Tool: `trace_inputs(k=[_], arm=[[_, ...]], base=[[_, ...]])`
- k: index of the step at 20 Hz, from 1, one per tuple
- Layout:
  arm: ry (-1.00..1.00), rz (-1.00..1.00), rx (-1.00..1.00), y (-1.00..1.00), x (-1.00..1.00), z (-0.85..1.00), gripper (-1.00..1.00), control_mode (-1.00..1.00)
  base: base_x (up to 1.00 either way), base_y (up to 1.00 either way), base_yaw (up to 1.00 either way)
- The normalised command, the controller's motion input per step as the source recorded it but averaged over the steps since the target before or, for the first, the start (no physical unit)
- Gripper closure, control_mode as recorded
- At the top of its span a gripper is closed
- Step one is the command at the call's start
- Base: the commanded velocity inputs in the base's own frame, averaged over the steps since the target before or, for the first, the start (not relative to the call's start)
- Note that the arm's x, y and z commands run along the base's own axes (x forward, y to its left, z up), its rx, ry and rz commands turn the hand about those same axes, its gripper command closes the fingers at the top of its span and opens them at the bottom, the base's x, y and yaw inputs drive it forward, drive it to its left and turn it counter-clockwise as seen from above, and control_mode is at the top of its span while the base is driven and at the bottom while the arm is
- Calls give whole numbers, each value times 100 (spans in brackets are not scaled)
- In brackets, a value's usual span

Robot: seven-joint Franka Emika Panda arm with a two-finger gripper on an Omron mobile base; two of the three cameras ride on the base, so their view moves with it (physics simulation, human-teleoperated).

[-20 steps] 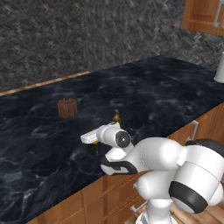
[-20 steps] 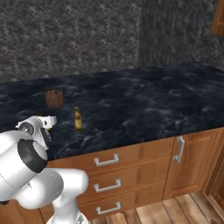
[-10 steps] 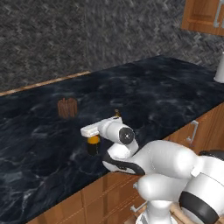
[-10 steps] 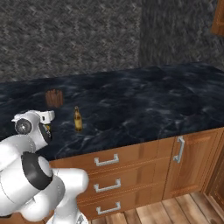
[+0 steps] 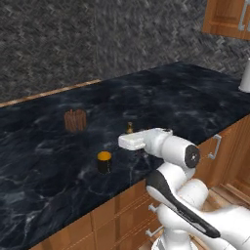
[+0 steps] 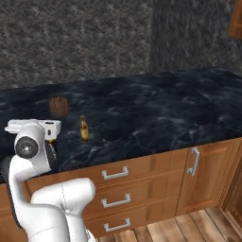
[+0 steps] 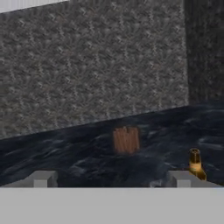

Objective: Open the cabinet directly in front. Then move the beer and the mug to the dining counter with the jar on it.

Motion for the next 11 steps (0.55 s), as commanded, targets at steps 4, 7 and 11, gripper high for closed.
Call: trace_inputs(k=[4, 7, 11], arm=[[-20, -10, 9, -83, -100, 0, -100, -100], [-10, -22, 5, -77, -100, -1, -100, -100], [-7, -23, 10, -66, -100, -6, -100, -100]], base=[[0, 0, 0], [0, 0, 0], [0, 0, 0]])
